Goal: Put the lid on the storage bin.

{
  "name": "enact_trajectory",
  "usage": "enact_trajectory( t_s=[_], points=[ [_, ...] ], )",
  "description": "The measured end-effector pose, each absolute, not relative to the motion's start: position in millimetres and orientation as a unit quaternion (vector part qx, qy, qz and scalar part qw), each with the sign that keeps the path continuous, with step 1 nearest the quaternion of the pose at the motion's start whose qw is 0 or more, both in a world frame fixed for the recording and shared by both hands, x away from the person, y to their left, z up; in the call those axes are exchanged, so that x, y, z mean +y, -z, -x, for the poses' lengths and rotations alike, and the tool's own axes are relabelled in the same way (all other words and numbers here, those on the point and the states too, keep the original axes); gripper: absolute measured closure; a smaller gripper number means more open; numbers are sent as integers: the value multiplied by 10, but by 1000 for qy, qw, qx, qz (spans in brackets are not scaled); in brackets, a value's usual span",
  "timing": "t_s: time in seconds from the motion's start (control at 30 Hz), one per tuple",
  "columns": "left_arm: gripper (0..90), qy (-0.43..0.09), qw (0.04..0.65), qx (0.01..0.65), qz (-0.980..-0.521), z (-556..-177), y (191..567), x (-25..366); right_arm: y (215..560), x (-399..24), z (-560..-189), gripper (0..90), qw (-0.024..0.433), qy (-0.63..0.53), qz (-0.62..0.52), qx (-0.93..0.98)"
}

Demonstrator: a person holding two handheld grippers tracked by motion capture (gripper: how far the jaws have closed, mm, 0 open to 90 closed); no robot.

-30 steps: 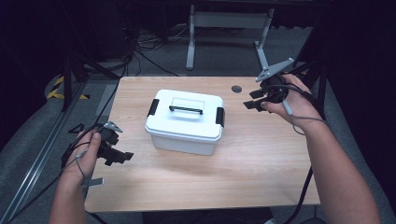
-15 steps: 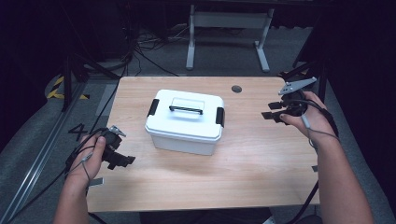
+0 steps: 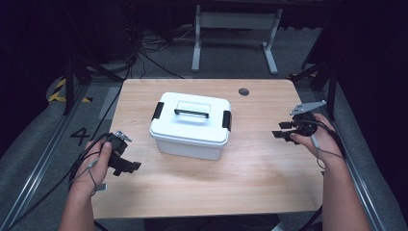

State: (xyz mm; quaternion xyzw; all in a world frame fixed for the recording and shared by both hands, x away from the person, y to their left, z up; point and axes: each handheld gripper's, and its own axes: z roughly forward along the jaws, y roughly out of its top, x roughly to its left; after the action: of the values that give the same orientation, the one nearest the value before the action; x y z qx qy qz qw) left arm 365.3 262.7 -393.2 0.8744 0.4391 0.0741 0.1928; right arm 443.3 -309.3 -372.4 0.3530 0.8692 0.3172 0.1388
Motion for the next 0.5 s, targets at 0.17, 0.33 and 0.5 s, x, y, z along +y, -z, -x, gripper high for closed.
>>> enact_trajectory(
  t_s=[0.17, 0.33, 0.5],
  points=[
    [172, -74, 194, 439, -874, -3658, 3935, 2614, 3865, -3123, -4450, 498, 128, -305, -365, 870],
    [172, -76, 193, 436, -876, -3671, 3937, 2608, 4038, -3164, -4467, 492, 122, -283, -379, 873],
    [172, -77, 193, 436, -875, -3674, 3946, 2596, 4158, -3219, -4471, 487, 116, -270, -393, 872]
  ],
)
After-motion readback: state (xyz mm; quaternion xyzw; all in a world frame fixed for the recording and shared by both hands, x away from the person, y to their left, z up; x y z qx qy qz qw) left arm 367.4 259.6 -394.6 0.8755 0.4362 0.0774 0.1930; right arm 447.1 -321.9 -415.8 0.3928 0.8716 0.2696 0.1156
